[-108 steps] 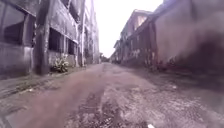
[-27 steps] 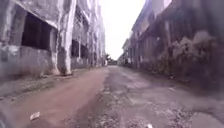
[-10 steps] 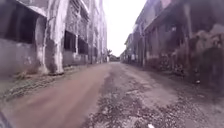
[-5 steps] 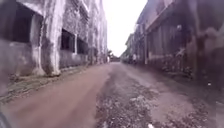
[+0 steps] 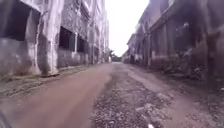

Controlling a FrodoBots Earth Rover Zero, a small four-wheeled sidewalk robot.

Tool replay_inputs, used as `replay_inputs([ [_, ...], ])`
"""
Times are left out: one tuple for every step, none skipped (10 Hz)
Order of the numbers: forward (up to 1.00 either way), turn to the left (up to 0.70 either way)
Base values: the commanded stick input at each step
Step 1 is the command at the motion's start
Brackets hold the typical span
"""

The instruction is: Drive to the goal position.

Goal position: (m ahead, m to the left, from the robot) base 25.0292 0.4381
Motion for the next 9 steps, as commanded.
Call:
replay_inputs([
  [0.70,0.00],
  [0.70,0.00],
  [0.70,0.00],
  [0.70,0.00],
  [0.70,0.00],
  [0.70,0.00],
  [0.70,0.00],
  [0.70,0.00],
  [0.70,0.00],
])
